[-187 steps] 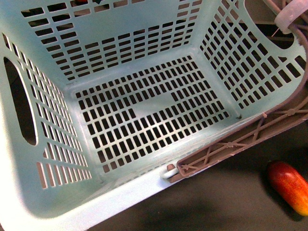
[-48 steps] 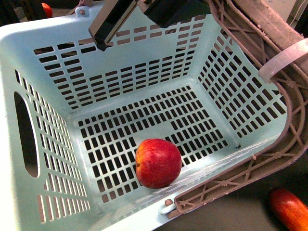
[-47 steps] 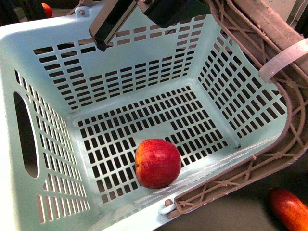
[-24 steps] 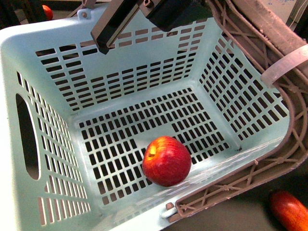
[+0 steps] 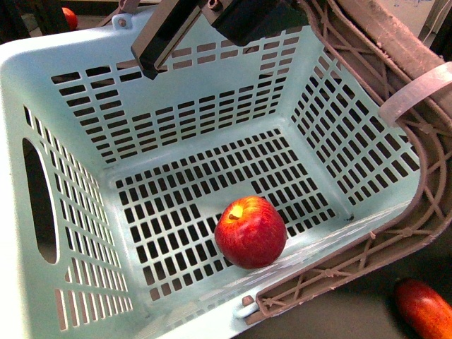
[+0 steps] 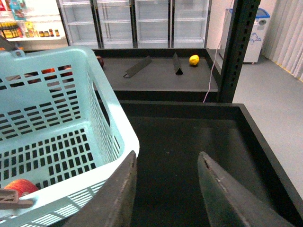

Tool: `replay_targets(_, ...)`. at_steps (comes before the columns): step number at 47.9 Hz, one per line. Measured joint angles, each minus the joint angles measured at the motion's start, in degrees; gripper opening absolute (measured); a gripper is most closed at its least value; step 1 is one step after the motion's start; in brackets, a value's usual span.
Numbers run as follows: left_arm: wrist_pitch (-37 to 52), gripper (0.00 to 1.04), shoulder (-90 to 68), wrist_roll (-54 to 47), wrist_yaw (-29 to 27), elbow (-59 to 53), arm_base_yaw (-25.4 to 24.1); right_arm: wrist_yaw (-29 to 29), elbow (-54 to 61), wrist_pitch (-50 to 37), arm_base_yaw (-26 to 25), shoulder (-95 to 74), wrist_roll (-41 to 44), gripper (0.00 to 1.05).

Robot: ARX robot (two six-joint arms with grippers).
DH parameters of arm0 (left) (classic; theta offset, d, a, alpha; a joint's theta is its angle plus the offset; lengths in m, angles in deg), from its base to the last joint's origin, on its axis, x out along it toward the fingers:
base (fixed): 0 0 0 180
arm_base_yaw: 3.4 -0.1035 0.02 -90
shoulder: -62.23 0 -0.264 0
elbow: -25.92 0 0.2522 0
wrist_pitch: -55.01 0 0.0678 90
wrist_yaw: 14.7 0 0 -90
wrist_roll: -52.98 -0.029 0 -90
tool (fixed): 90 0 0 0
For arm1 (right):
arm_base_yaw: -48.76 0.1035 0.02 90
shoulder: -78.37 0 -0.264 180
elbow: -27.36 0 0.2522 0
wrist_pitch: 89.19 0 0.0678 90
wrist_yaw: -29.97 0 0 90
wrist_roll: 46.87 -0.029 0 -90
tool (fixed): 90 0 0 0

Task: Pick apple with right arm and hold basket with left

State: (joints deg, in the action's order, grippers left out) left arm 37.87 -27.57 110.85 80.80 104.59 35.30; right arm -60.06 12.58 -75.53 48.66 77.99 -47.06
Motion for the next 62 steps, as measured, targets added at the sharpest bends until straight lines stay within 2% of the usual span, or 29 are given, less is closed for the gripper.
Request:
replay_targets(12,0.00,0.16,0.00,0.00,0.00,0.00,0.00,0.00,0.00,0.00,0.00,0.00,0.00,0.75)
replay_targets(17,0.00,0.16,-0.02,0.02,0.02,0.00,0.00,0.00,0.00,0.00,0.00,0.00,0.00,0.96)
replay_targets(18,0.17,0.16,0.00,0.39,-0.92,0.00,0.17,0.00,0.00,0.00,0.00,0.00,-0.02,0.98)
replay_targets(22,1.66,0.16,-0.02,12.11,-20.20,0.00,1.36,0.11,0.00,0.02,0.00,0.02,0.00,0.96)
replay_targets(23,1.66,0.16,-0.02,15.08,-23.12,0.00,1.29,0.02,0.00,0.02,0.00,0.02,0.00,0.96)
replay_targets(26,1.64,0.16,0.02,20.61,-28.30,0.00,0.24,0.02,0.00,0.02,0.00,0.09,0.00,0.96)
replay_targets(29,1.44,0.16,0.11,24.70,-30.40,0.00,-1.62,0.00,0.00,0.02,0.00,0.09,0.00,0.96)
replay_targets(37,0.04,0.16,0.66,31.19,-30.82,-0.79,-8.09,0.02,0.00,0.02,0.00,0.09,0.00,0.96)
replay_targets(45,-1.57,0.16,-0.26,35.15,-28.20,-1.03,-14.53,0.00,0.00,0.02,0.00,0.09,0.00,0.96)
replay_targets(62,-1.88,0.16,-12.96,34.56,-22.53,3.06,-24.81,0.02,0.00,0.02,0.00,0.09,0.00,0.96)
